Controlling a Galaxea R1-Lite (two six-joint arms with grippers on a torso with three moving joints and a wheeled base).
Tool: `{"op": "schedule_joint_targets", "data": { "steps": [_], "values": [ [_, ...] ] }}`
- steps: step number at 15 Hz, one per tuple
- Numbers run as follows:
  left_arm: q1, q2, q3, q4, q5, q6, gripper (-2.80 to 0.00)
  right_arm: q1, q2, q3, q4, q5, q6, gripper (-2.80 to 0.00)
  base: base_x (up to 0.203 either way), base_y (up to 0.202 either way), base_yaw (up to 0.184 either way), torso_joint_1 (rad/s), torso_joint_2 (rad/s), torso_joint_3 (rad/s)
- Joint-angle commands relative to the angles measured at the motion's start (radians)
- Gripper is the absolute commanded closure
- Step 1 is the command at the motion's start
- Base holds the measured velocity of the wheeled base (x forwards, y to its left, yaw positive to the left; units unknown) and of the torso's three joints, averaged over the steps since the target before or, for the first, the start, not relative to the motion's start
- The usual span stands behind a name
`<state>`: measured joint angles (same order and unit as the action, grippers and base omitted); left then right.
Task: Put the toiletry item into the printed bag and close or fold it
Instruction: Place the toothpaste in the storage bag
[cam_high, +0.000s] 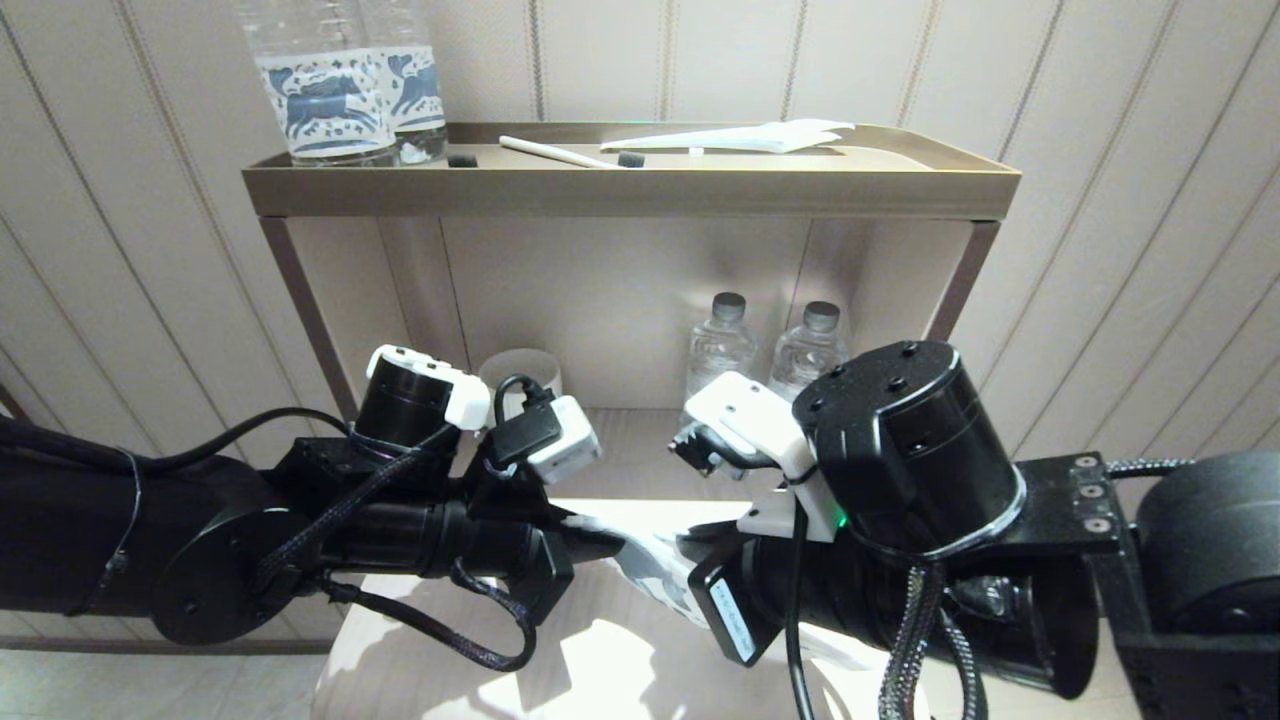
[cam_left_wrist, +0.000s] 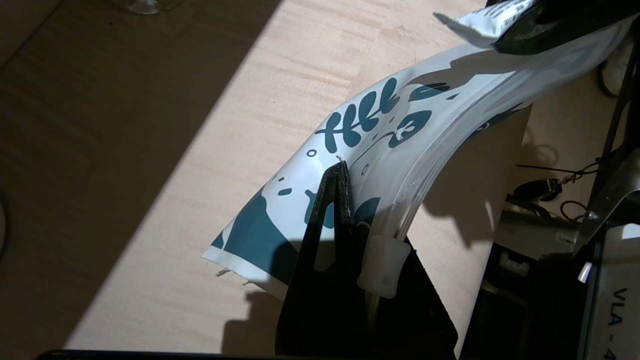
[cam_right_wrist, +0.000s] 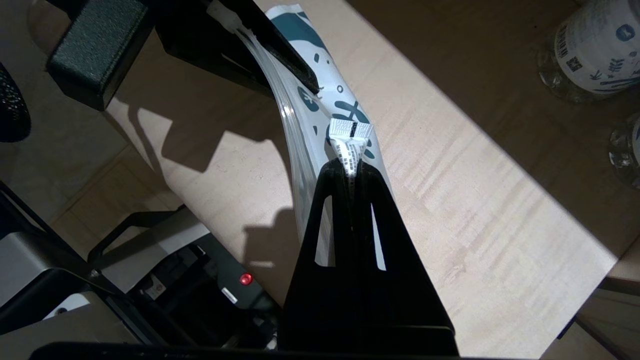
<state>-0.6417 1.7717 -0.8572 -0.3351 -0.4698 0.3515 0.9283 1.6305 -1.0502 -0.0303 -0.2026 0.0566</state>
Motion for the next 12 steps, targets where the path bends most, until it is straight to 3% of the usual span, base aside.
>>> {"op": "schedule_joint_targets", "data": {
  "steps": [1, 5, 9, 12],
  "values": [
    [0.0, 0.0, -0.008, -0.003, 0.0, -0.001, 0.0, -0.003, -0.027, -0.012, 0.001, -0.002, -0.002, 0.0, 0.0, 0.0, 0.0, 0.0, 0.0, 0.0],
    [-0.026, -0.018, 0.007, -0.081, 0.135, 0.006, 0.0, 0.0, -0.104, 0.004, -0.009, -0.001, 0.0, 0.0, 0.0, 0.0, 0.0, 0.0, 0.0, 0.0],
    [-0.035, -0.017, 0.011, -0.127, 0.18, 0.006, 0.0, 0.004, -0.131, 0.044, -0.016, 0.003, 0.01, 0.0, 0.0, 0.0, 0.0, 0.0, 0.0, 0.0],
    [-0.035, -0.018, 0.014, -0.128, 0.184, 0.006, 0.0, 0.0, -0.126, 0.077, -0.113, 0.025, 0.01, 0.0, 0.0, 0.0, 0.0, 0.0, 0.0, 0.0]
  ]
}}
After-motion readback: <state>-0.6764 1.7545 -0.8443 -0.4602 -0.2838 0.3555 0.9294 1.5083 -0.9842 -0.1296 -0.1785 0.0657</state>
